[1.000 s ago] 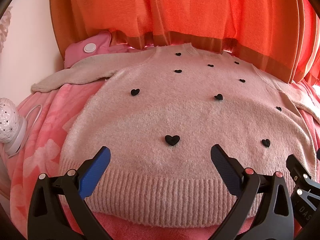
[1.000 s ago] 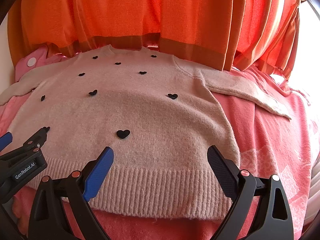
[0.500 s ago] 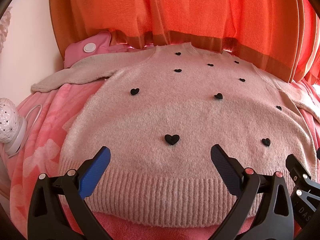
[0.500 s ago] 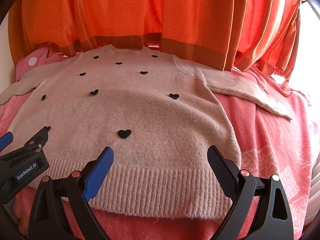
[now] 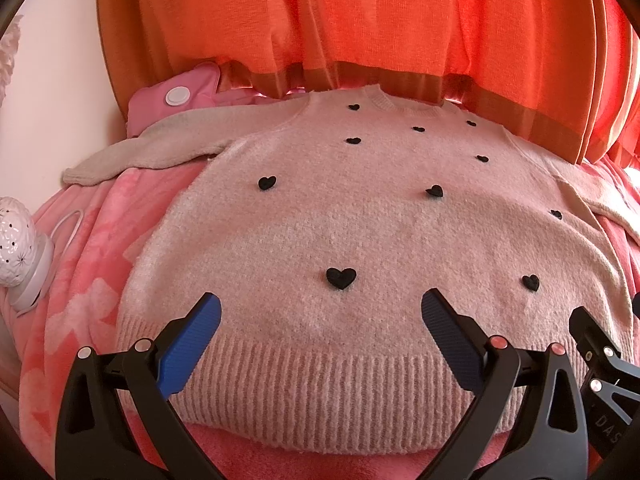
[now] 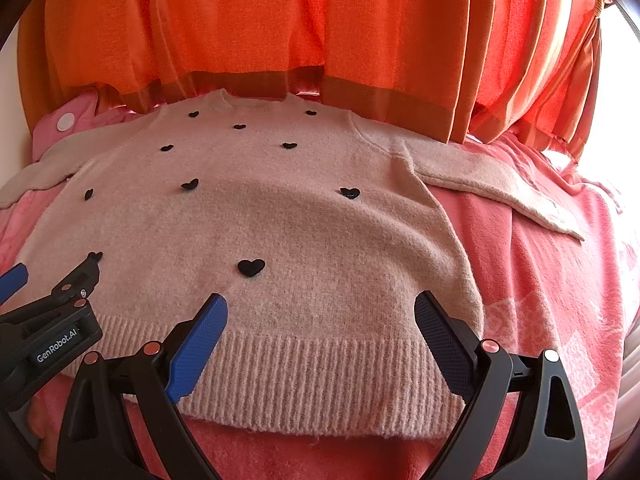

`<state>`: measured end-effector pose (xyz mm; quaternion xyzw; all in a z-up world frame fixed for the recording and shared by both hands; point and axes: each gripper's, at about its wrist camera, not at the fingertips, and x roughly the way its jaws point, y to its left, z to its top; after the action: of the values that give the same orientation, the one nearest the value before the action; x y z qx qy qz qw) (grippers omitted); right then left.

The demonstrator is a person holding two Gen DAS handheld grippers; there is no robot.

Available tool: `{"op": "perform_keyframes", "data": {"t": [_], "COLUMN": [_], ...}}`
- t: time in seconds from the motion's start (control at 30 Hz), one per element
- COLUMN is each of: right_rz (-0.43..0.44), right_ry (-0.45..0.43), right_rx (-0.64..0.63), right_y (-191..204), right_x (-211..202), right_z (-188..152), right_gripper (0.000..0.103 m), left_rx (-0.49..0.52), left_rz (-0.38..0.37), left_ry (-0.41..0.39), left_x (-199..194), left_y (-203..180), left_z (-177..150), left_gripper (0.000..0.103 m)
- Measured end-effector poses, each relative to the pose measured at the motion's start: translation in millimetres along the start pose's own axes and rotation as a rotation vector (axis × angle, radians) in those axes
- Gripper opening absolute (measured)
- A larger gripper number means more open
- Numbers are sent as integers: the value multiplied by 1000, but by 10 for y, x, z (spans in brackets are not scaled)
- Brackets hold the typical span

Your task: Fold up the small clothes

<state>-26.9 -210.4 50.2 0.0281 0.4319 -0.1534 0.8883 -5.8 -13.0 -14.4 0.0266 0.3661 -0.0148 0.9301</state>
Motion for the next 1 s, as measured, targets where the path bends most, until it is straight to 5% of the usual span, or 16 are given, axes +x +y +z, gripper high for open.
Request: {"op": "perform_keyframes", "data": {"t": [0.4,0.53,0.63,0.77,1.0], "right_rz": [7,75,118,-2,-68], "right_ry": [4,28,-20,-8,154], "right_rx": [-11,19,136,322,792], "right_y": [46,-130,-712,-1964,-3811], "right_x": [9,-18,-56,347,1278], "right_z": [-1,149,456,743,316], "right_gripper": [93,93,93,93,83], "left_rx": [-1,-18,-52,-75,-82], "left_rz": [-2,-45,-103,-113,-64], "left_ry": [3,40,30,-27,-54], "left_x": [0,15,-34,-39,316], "left_y": [-22,35,191,359,232], "left_z": [-9,32,190,560,1163], "left_gripper": [98,98,98,98,98]}}
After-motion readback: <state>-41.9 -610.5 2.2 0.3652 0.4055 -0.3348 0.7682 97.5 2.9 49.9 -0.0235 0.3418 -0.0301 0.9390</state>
